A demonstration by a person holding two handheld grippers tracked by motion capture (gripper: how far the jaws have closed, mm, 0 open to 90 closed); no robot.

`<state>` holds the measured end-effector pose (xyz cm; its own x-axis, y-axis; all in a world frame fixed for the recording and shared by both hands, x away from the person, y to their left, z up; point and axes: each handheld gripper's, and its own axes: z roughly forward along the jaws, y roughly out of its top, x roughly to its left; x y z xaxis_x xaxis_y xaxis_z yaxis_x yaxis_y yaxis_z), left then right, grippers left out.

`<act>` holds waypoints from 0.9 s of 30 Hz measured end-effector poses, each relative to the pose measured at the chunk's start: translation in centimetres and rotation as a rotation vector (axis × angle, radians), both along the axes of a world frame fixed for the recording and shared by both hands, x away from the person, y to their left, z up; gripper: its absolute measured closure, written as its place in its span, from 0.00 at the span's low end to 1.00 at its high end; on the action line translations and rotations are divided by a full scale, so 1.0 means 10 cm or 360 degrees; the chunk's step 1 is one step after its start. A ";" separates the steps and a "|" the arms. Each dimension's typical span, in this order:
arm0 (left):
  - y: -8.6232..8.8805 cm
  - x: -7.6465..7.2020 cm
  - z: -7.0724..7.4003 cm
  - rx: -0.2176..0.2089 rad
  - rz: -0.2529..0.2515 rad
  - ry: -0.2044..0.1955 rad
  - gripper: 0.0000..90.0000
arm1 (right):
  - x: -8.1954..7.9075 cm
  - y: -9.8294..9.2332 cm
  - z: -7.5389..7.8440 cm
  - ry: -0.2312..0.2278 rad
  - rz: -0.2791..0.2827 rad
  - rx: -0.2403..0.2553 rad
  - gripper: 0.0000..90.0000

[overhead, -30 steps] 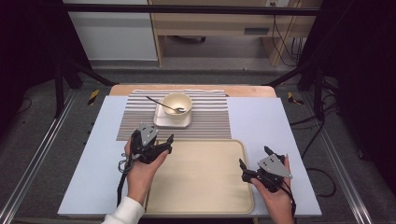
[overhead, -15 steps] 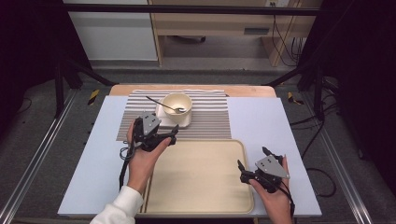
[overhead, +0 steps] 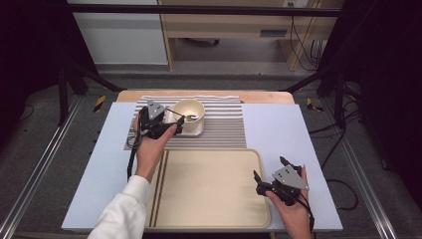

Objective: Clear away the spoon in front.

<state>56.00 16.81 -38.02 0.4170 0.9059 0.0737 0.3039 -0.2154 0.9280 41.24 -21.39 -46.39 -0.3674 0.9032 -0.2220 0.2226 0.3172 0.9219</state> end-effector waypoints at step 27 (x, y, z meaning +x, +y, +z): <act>0.22 0.35 0.05 -0.0007 0.0188 -0.0045 0.17 | 0.00 0.00 -0.01 -0.0005 -0.0031 -0.0009 0.06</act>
<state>59.55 18.99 -37.52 0.3052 0.9489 0.0800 0.3003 -0.1756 0.9375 41.26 -21.37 -46.46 -0.3490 0.9089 -0.2283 0.2261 0.3181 0.9207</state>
